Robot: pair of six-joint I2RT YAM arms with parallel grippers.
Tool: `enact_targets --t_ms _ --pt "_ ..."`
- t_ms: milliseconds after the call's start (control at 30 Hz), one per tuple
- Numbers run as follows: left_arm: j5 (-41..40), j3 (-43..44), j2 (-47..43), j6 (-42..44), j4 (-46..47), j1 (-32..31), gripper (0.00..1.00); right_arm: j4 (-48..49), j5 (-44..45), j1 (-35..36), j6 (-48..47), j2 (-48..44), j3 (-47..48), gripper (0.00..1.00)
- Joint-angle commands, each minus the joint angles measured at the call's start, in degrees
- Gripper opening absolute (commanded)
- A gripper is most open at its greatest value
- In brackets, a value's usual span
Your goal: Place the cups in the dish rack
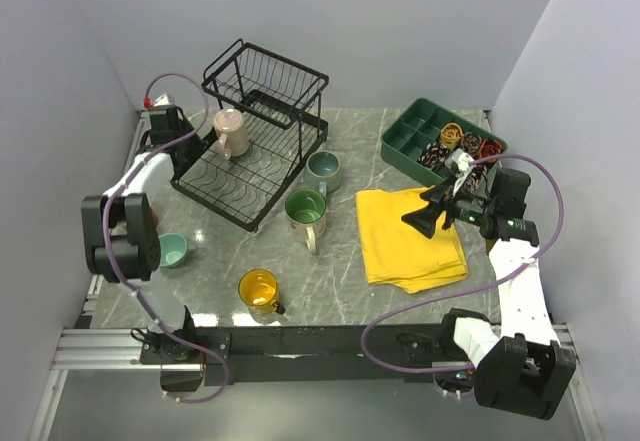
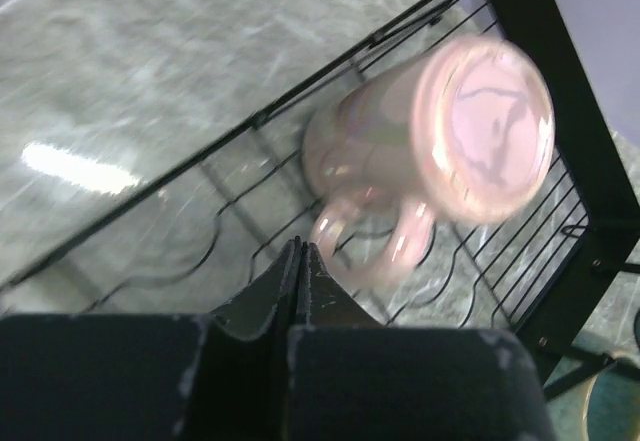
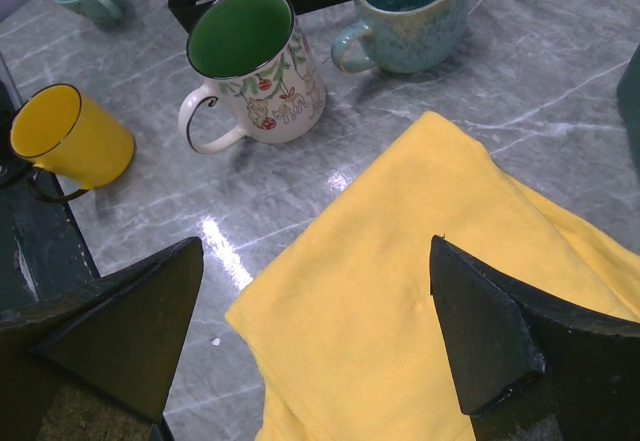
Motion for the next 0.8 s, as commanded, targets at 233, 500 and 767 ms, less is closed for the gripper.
enact_targets --t_ms 233,500,767 --pt "8.74 11.5 11.56 -5.22 0.81 -0.01 0.01 -0.47 -1.43 -0.94 -1.21 -0.07 0.25 1.0" --pt "15.16 13.7 16.74 -9.71 4.59 -0.36 0.01 -0.83 -1.43 -0.94 -1.47 0.37 0.42 1.0" --pt "17.36 17.47 21.49 -13.14 6.62 -0.89 0.02 -0.83 -1.26 -1.03 -1.74 0.55 0.42 1.0"
